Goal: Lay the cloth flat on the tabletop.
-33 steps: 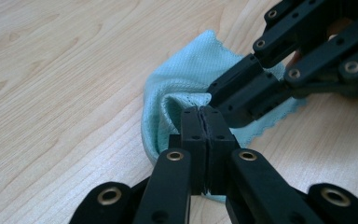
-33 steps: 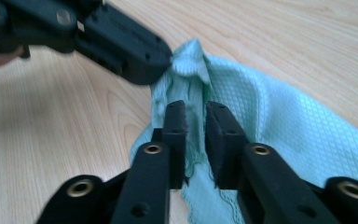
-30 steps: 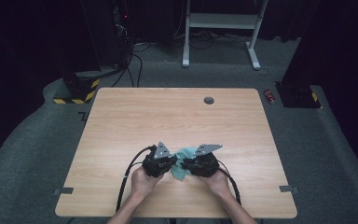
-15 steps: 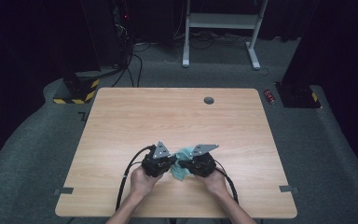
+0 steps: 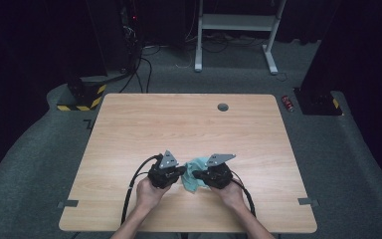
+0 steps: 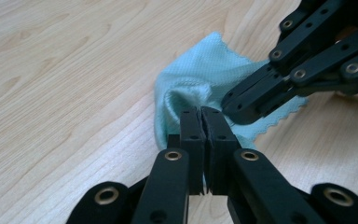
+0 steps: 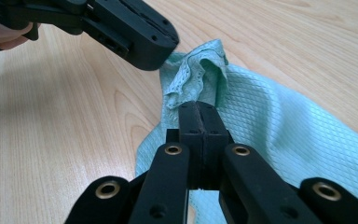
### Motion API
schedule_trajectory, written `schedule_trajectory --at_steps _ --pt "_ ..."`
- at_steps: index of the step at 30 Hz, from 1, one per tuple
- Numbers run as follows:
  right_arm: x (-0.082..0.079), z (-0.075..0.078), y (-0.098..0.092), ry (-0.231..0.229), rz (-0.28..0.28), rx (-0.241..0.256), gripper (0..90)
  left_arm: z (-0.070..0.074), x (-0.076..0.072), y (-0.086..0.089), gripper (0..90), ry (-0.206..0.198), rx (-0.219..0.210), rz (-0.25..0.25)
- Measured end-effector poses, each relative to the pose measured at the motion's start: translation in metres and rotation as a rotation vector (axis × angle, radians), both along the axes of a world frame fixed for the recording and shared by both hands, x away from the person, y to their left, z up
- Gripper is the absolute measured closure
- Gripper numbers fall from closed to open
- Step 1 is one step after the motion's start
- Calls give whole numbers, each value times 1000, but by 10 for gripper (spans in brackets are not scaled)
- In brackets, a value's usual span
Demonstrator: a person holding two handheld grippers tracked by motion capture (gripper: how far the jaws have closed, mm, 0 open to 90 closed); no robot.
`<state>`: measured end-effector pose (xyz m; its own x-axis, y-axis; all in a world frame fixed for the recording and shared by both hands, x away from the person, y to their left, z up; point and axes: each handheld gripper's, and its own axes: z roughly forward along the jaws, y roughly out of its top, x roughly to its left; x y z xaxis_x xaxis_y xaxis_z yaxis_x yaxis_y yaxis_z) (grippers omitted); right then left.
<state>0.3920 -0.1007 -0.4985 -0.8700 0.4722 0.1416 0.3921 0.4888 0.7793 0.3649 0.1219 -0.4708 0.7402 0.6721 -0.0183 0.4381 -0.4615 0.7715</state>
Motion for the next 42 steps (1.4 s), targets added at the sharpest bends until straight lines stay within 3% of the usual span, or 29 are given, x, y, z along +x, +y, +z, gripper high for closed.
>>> schedule_trajectory --at_steps 4,5,6,7,11,15,17,23,29,35,42 --pt "-1 3 -3 -3 -5 6 900 -1 -2 -1 897 0 -5 -9" --pt "-2 3 -2 -4 -5 5 900 -1 -3 -2 809 -4 -10 -17" --pt "-2 3 -2 -4 -5 5 900 0 -4 -3 809 8 -24 -25" --pt "-2 3 -2 -5 -3 5 900 -1 -4 -5 736 19 -28 -27" --pt "-2 2 0 -3 -3 5 900 -4 -3 -12 659 25 34 -18" --pt "-3 3 1 -6 -2 6 900 -6 -3 -19 701 -5 91 4" --pt "-3 3 1 -8 1 4 900 -6 -4 -21 768 -17 108 8" --pt "-3 4 0 -11 -2 7 900 -5 -4 -22 887 -27 124 3" --pt "-4 4 0 -12 -3 4 900 -4 -3 -15 899 -21 107 14" --pt "-4 5 -6 -21 -18 -8 900 -1 -1 0 900 -17 84 65" --pt "-5 6 -39 -14 -95 -8 900 0 4 39 900 20 17 171"
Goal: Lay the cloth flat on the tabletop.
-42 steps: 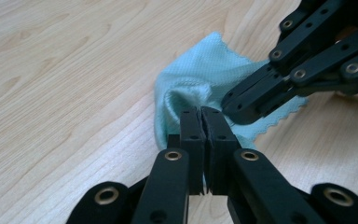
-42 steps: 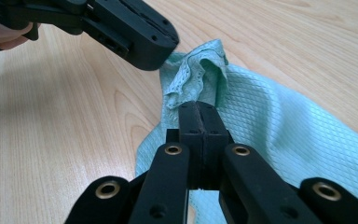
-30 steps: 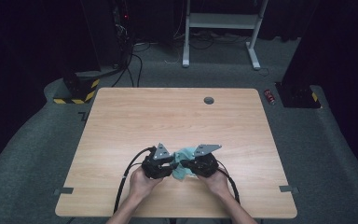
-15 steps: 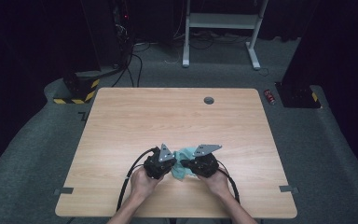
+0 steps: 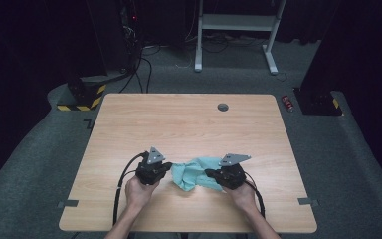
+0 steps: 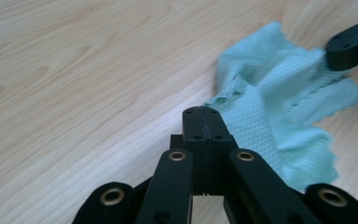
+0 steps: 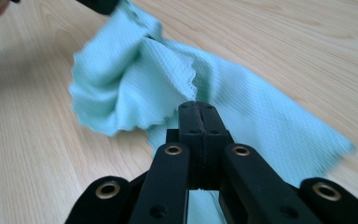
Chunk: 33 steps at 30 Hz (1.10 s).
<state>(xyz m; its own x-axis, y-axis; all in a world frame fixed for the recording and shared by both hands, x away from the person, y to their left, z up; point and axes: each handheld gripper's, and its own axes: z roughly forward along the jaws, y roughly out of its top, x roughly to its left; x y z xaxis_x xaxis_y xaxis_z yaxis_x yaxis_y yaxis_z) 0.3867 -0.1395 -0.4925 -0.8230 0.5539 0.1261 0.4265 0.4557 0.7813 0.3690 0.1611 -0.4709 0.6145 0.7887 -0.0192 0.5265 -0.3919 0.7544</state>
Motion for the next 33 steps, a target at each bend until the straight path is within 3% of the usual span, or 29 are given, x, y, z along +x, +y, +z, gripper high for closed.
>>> schedule_trajectory --at_steps 7,13,14,18,21,24,25,27,30,33 --pt "-10 -3 -25 12 -56 2 900 -7 -5 17 900 19 -6 36" --pt "-23 -7 -37 14 -77 -1 900 -15 -19 25 900 36 -8 54" --pt "-25 -8 -39 13 -79 -5 900 -16 -22 27 900 34 7 65" --pt "-33 -14 -56 37 -136 -26 900 -22 -29 39 900 63 -7 90" --pt "-35 -16 -65 44 -150 -29 900 -26 -33 38 900 74 7 64" --pt "-35 -14 -62 48 -139 -19 900 -27 -35 34 897 81 -5 37" --pt "-33 -12 -57 42 -123 -5 900 -26 -34 32 826 79 -15 32" --pt "-32 -11 -54 38 -117 -1 872 -22 -32 30 777 83 -39 21" --pt "-27 -5 -41 21 -94 17 729 -12 -29 23 601 55 -39 5" --pt "-19 5 -25 -1 -75 26 640 -2 -20 12 564 39 -24 -18"
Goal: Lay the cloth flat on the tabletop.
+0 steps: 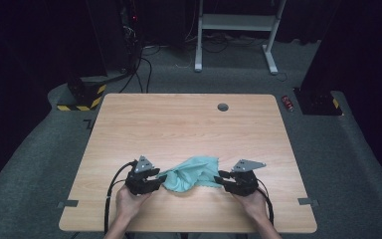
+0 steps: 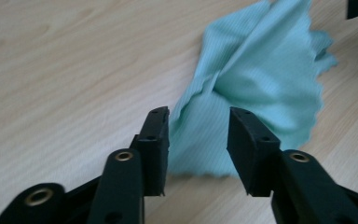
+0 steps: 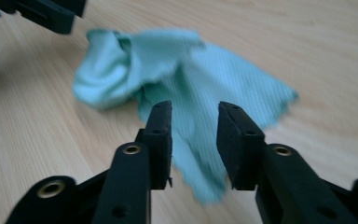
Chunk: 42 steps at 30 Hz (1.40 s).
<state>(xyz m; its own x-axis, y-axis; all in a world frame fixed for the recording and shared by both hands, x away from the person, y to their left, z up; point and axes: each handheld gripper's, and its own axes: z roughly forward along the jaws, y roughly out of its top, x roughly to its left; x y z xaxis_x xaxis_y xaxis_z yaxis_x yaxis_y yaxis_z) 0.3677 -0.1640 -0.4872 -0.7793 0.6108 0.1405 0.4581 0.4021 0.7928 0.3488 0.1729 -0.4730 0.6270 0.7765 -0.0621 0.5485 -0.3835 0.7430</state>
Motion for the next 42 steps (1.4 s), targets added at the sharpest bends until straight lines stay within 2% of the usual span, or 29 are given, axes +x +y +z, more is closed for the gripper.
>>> schedule_trajectory --at_steps 3,5,8,10,11,12,14,15,17,22,23,24,26,27,28,29,30,32,33,35,37,39,42 --pt "9 11 21 -36 18 -19 569 1 14 -14 552 15 53 -16" --pt "15 17 35 -53 28 -37 539 -3 24 -22 557 42 77 -26" --pt "31 20 57 -32 48 -55 518 -7 33 -31 587 55 110 -39" --pt "35 18 61 -22 54 -65 526 -11 39 -35 603 77 110 -44" --pt "39 16 64 1 58 -72 557 -13 41 -35 624 86 114 -52" --pt "41 15 66 15 69 -77 627 -14 42 -36 652 91 117 -57" --pt "41 12 67 2 92 -84 824 -16 42 -36 737 97 127 -75" --pt "36 13 67 -19 105 -90 887 -14 41 -36 818 87 132 -73" --pt "29 15 65 -42 109 -106 891 -13 40 -35 867 84 127 -70" --pt "15 19 49 -82 96 -104 894 -4 32 -25 884 42 114 -22" --pt "5 20 35 -96 79 -99 894 -3 29 -21 887 38 101 -4" --pt "5 20 35 -96 79 -99 894 -3 28 -18 887 38 89 7" --pt "-5 19 21 -102 57 -98 894 -4 22 -8 888 55 64 36" --pt "-8 17 15 -98 51 -98 894 -6 20 -3 888 71 44 34" --pt "-12 14 9 -89 47 -96 894 -8 18 0 888 103 3 28" --pt "-16 9 4 -73 48 -94 894 -11 16 1 886 124 -13 21" --pt "-20 4 2 -63 51 -103 893 -13 13 -2 886 132 -2 21" --pt "-26 -5 4 -50 66 -138 889 -17 10 -10 864 136 68 5" --pt "-28 -9 6 -38 74 -152 877 -18 9 -13 864 134 75 3" --pt "-27 -12 7 -20 74 -151 757 -14 9 -17 711 109 78 -1" --pt "-24 -9 6 -11 65 -124 689 -6 11 -22 608 59 79 -19" --pt "-20 -1 5 -23 53 -91 637 1 13 -30 554 28 106 -49" --pt "-16 4 7 -24 43 -75 638 2 19 -48 554 13 172 -91"
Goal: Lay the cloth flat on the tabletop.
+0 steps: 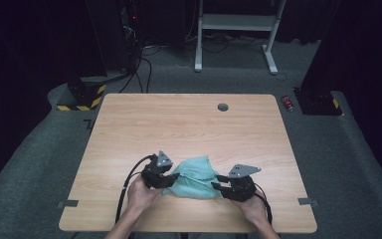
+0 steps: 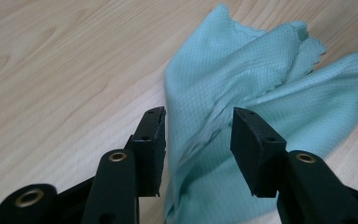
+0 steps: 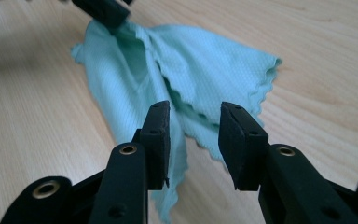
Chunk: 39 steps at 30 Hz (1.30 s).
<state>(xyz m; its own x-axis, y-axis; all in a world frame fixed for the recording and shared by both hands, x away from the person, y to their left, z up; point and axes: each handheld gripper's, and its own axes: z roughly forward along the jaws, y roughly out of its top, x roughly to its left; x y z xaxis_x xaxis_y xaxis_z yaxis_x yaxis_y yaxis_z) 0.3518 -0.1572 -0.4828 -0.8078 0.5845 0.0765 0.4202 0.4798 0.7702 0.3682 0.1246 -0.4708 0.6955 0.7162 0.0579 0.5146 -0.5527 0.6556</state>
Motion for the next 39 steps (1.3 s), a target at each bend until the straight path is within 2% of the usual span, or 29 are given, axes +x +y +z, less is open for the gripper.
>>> schedule_trajectory --at_steps 2,4,5,6,7,8,9,13,14,16,21,24,25,27,31,32,34,37,39 --pt "5 0 3 6 -8 -13 639 -3 5 -10 570 7 32 -15" --pt "14 -5 8 34 -28 -45 642 -6 9 -17 628 12 50 -32" --pt "21 -11 12 54 -47 -69 650 -7 11 -19 724 22 49 -39" --pt "25 -13 14 63 -56 -83 655 -8 12 -19 780 30 44 -46" --pt "25 -13 14 63 -56 -83 655 -8 14 -19 780 35 36 -50" --pt "31 -17 18 59 -74 -101 671 -8 16 -18 859 37 25 -49" --pt "35 -19 19 69 -84 -95 676 -8 16 -18 875 37 25 -49" --pt "38 -19 22 67 -95 -94 681 -3 17 -12 884 19 -22 -26" --pt "38 -17 23 53 -93 -87 680 -1 18 -8 884 18 -55 -12" --pt "36 -15 23 44 -90 -83 690 1 19 -4 883 19 -87 0" --pt "33 -14 25 25 -75 -87 701 3 21 1 885 11 -115 26" --pt "32 -13 24 11 -78 -60 679 3 25 8 887 15 -146 84" --pt "31 -12 23 10 -82 -53 679 1 28 12 887 28 -171 113" --pt "30 -11 23 4 -79 -54 682 -2 33 18 887 50 -178 146" --pt "32 -15 22 24 -88 -73 698 -14 42 28 879 96 -133 202" --pt "34 -16 21 27 -95 -79 701 -15 41 29 870 89 -124 204" --pt "35 -17 20 39 -110 -81 703 -15 37 26 777 55 -99 177" --pt "36 -18 20 43 -126 -84 699 -8 27 14 638 -10 -76 98" --pt "37 -18 19 45 -135 -84 691 -3 23 3 556 -10 -66 40"
